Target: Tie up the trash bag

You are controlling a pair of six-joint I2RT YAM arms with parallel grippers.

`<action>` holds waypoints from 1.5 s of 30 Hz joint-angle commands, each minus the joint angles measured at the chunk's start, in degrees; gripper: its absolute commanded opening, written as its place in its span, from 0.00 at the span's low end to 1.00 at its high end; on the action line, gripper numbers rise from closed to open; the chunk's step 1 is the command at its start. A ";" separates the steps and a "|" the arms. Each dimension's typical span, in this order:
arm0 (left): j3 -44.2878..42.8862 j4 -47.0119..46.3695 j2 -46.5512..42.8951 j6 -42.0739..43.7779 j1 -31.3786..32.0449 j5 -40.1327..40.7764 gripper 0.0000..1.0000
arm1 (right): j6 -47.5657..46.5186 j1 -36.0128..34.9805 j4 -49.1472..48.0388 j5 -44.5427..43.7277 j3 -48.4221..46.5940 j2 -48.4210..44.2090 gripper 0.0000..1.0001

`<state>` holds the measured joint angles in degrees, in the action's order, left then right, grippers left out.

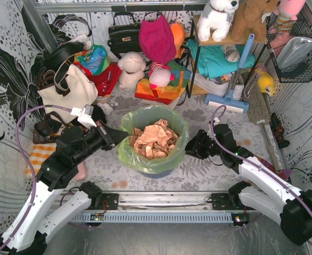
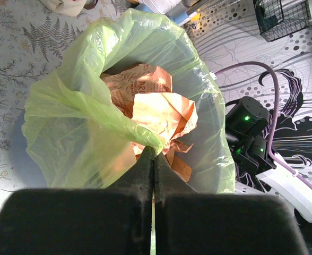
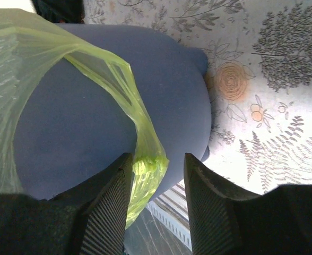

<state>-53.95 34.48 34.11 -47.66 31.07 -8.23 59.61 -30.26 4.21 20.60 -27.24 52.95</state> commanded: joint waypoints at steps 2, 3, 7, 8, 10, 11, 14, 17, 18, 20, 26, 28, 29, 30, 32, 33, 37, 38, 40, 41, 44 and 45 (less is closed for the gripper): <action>0.78 -1.09 -0.04 0.62 -0.13 -1.34 0.00 | 3.14 -0.07 -9.60 5.08 2.37 1.20 0.40; 0.85 -1.08 0.01 0.56 -0.12 -1.42 0.00 | 3.71 -0.14 -10.68 5.48 3.03 1.47 0.36; 1.12 -1.17 -0.22 0.50 -0.07 -1.20 0.00 | 8.10 -0.06 -16.35 6.56 6.52 1.55 0.22; 1.25 -1.23 -0.29 0.50 -0.11 -1.21 0.00 | 9.14 0.02 -17.70 6.70 7.35 1.42 0.19; 1.66 -1.40 -0.36 0.45 -0.12 -1.26 0.00 | 11.16 0.03 -20.32 6.86 8.85 1.20 0.09; 1.85 -1.55 -0.36 0.42 -0.11 -1.26 0.00 | 11.93 0.15 -21.12 6.86 9.51 0.93 0.03; 2.49 -2.14 -0.17 0.32 -0.13 -1.64 0.00 | 13.39 1.02 -20.29 5.40 10.84 -2.18 0.00; 3.20 -2.77 0.21 0.47 -0.12 -1.98 0.00 | 11.19 2.03 -10.21 0.30 8.43 -8.48 0.00; 3.38 -3.00 0.48 0.61 -0.11 -2.09 0.00 | 9.51 2.19 -5.39 -1.90 6.56 -10.59 0.00; 3.57 -3.32 0.93 0.84 -0.07 -2.17 0.00 | 6.71 2.78 2.71 -5.48 2.84 -14.08 0.00; 4.02 -4.47 1.27 0.72 -0.09 -2.26 0.00 | 2.02 3.49 12.46 -8.43 -6.95 -18.36 0.00; 4.03 -4.51 1.44 0.79 -0.07 -2.51 0.00 | 1.77 3.51 10.21 -6.99 -8.68 -18.68 0.00; 4.03 -4.59 1.50 0.78 -0.05 -2.57 0.00 | 1.89 3.47 8.81 -5.96 -9.06 -19.00 0.00; 4.03 -4.55 1.53 0.74 -0.07 -2.66 0.00 | 2.15 3.50 8.36 -5.50 -9.67 -19.17 0.00; 4.03 -4.51 1.41 0.78 -0.10 -2.43 0.00 | 1.70 3.46 9.58 -5.11 -11.63 -19.14 0.00; 4.08 -4.39 1.27 0.79 -0.08 -2.34 0.00 | 1.34 3.50 10.99 -5.44 -12.62 -19.04 0.00; 4.38 -4.25 1.05 0.76 -0.05 -2.14 0.00 | -2.22 3.48 20.12 -9.21 -16.09 -16.79 0.00; 4.45 -4.25 1.03 0.81 -0.11 -2.25 0.00 | -2.80 3.46 21.48 -8.85 -16.38 -16.10 0.00; 4.55 -4.13 1.09 0.77 -0.06 -2.32 0.00 | -3.63 3.47 21.24 -7.08 -15.93 -14.84 0.00; 4.56 -4.08 1.10 0.78 -0.06 -2.31 0.00 | -3.71 3.46 20.65 -6.35 -15.54 -14.42 0.04; 4.81 -4.29 1.13 0.80 -0.06 -2.27 0.00 | -3.94 3.51 18.44 -4.17 -14.45 -13.49 0.22; 4.94 -4.37 1.20 0.73 -0.09 -2.39 0.00 | -4.02 3.47 17.96 -3.67 -14.19 -13.22 0.28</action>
<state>-49.87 32.93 35.44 -47.68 31.07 -9.98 57.60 -26.96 22.41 14.26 -42.00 39.20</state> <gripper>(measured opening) 0.008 0.200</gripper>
